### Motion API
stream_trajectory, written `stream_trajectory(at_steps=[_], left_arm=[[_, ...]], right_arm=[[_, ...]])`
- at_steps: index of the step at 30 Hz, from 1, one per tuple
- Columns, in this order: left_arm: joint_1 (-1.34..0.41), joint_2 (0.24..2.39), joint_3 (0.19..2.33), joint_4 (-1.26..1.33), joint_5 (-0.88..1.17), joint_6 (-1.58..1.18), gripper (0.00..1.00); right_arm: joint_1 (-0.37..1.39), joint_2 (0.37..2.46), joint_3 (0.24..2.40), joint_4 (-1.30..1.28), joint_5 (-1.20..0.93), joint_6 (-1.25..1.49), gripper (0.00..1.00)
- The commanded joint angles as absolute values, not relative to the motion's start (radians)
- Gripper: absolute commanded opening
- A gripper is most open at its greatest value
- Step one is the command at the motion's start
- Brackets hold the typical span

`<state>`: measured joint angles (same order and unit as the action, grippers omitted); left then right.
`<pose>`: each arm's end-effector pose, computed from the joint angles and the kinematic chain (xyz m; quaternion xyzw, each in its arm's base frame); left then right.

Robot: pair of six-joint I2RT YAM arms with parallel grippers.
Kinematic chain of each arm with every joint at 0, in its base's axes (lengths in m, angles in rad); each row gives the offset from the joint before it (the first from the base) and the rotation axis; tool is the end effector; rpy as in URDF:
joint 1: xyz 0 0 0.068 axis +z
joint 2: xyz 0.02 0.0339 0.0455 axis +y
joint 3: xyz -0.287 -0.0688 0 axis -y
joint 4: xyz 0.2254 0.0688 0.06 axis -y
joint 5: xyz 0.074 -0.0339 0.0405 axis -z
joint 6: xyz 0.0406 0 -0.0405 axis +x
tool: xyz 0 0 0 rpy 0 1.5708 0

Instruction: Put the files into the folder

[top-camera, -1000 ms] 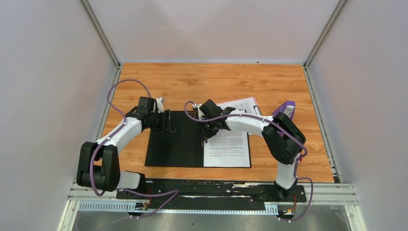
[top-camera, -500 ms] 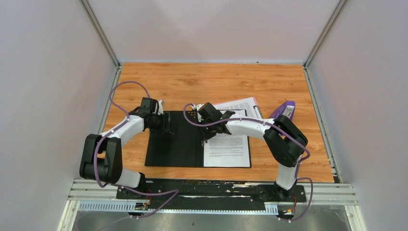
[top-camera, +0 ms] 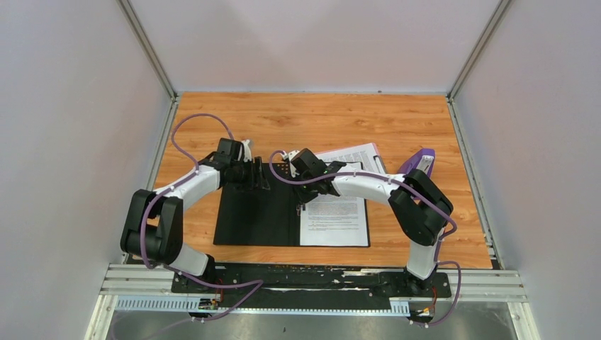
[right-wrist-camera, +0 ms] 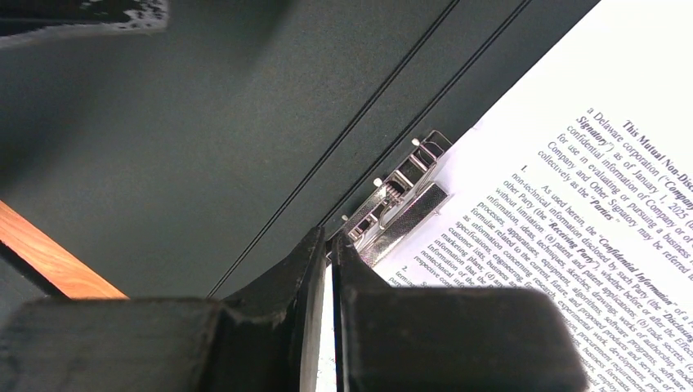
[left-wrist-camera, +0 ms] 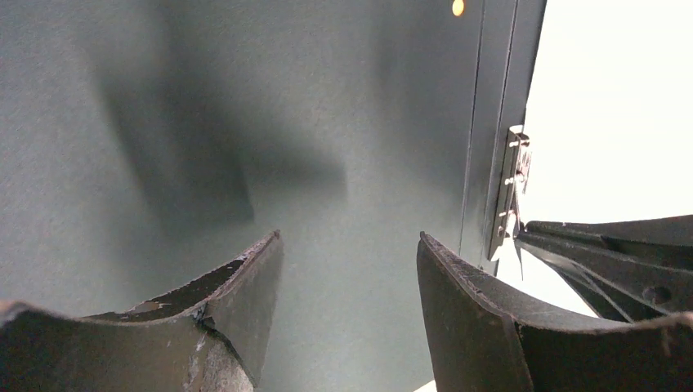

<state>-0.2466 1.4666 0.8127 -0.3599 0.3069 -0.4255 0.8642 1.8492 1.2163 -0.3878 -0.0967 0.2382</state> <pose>0.2541 -0.0766 0.2138 -0.0430 0.9501 -0.2283 0.2080 0.2411 0.2885 0.2070 -0.3085 0.9105 0.1817 0.2067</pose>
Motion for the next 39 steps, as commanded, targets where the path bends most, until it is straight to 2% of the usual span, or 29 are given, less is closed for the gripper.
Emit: stream_trajectory(at_steps=[1, 16, 32, 39], left_arm=[[-0.259, 1.533, 0.847, -0.326, 0.291, -0.443, 0.68], [-0.259, 1.627, 0.831, -0.333, 0.188, -0.42, 0.69], [-0.259, 1.618, 0.825, -0.347, 0.16, -0.425, 0.68], [-0.259, 1.609, 0.822, -0.35, 0.156, -0.427, 0.68]], right_arm=[[0.855, 1.888, 1.202, -0.554, -0.06, 0.201, 0.08], [0.866, 1.903, 1.133, -0.575, -0.002, 0.202, 0.06], [0.92, 1.943, 1.055, -0.581, 0.234, 0.225, 0.01], [0.942, 1.968, 1.044, -0.571, 0.266, 0.244, 0.0]])
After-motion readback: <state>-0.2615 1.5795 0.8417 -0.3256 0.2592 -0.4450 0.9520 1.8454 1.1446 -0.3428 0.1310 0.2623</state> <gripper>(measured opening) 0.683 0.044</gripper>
